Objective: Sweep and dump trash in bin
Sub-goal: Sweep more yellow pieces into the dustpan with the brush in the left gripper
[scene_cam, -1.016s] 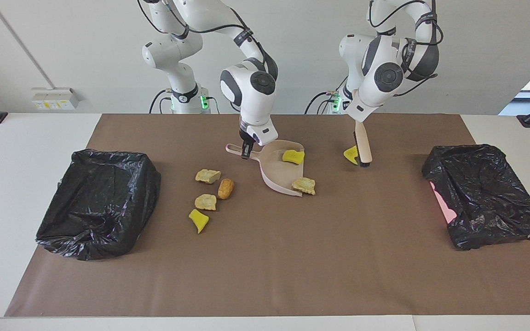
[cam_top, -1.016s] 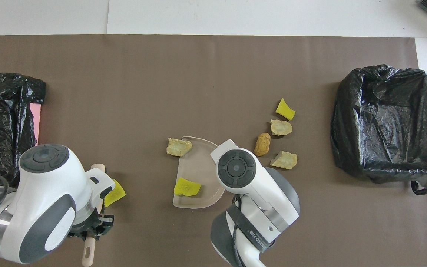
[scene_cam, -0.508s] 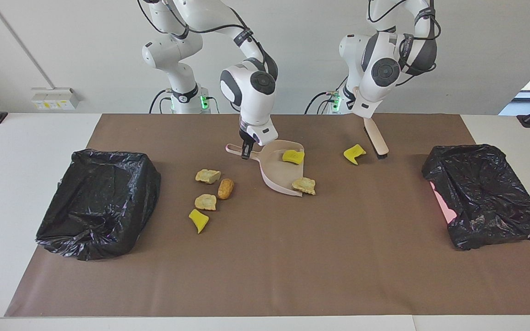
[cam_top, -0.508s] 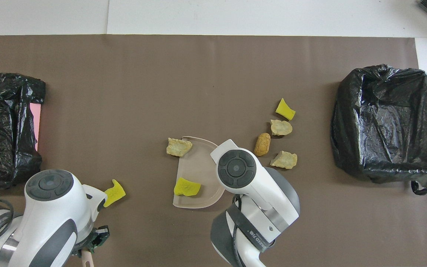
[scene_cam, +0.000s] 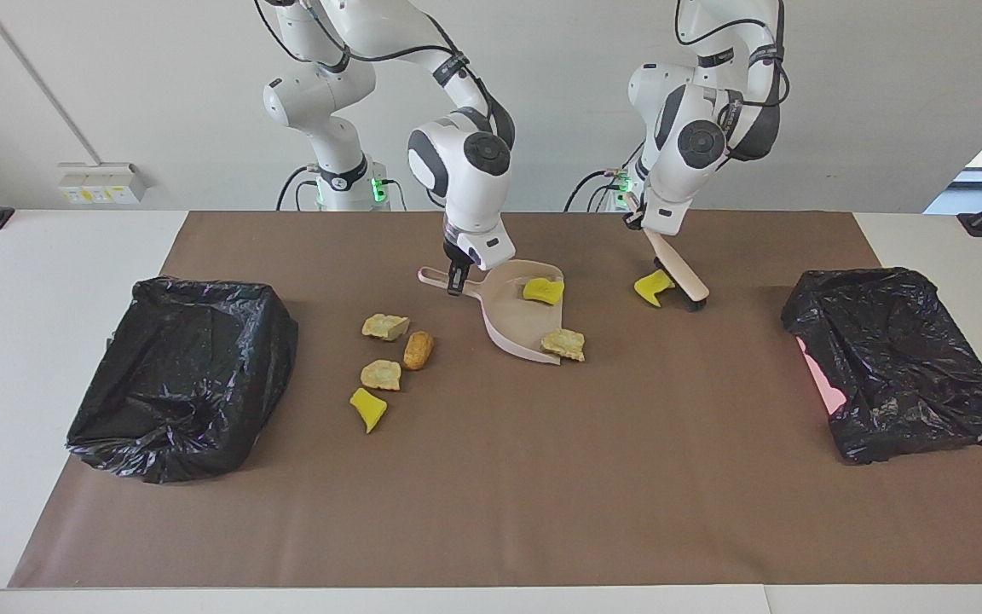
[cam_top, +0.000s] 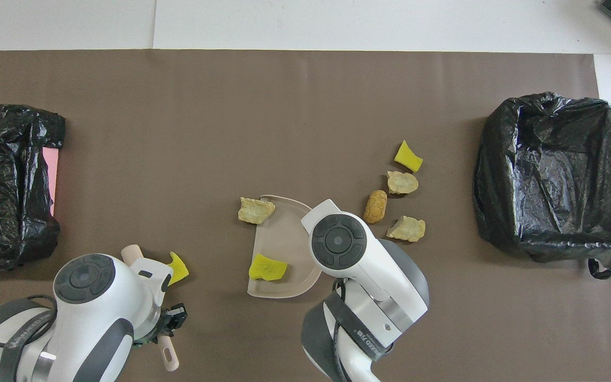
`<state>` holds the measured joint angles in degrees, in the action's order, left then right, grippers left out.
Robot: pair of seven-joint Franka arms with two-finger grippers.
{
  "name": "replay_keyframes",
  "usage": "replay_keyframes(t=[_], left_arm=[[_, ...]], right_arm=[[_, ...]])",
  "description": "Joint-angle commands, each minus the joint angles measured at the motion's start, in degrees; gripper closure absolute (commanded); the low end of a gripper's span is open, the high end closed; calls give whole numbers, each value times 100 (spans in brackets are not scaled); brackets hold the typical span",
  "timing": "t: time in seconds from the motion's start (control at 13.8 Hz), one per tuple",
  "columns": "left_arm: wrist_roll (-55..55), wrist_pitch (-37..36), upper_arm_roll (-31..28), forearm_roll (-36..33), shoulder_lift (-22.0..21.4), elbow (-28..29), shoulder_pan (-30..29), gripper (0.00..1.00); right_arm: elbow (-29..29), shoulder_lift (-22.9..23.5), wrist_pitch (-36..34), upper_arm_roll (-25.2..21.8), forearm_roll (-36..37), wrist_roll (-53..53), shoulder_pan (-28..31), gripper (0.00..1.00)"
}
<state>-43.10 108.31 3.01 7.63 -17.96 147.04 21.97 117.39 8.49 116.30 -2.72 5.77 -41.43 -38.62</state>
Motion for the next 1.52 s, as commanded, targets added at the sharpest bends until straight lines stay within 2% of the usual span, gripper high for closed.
replay_keyframes(t=[0.0, 0.22, 0.36, 0.73, 1.02, 1.23, 1.45], left_arm=[[-58, 471, -38, 430, 555, -394, 246, 100], [-58, 1453, -38, 485, 1144, -535, 930, 100], [38, 1606, -20, 485, 1390, -894, 993, 100], [1398, 1685, -29, 485, 1409, -1063, 1652, 100], [2410, 1580, -20, 485, 1356, -1054, 1828, 100], [2412, 1466, -29, 485, 1452, -1377, 1969, 100], [2456, 397, -90, 476, 1427, -1870, 1681, 100]], right_arm=[[56, -14, 173, 26, 126, -67, 65, 100], [56, -14, 165, 34, 126, -58, 65, 100], [56, -14, 165, 26, 126, -58, 65, 100], [56, -14, 165, 26, 118, -58, 65, 100], [56, -14, 165, 26, 117, -49, 65, 100], [56, -14, 165, 34, 126, -49, 65, 100], [56, -14, 156, 26, 126, -49, 65, 100]])
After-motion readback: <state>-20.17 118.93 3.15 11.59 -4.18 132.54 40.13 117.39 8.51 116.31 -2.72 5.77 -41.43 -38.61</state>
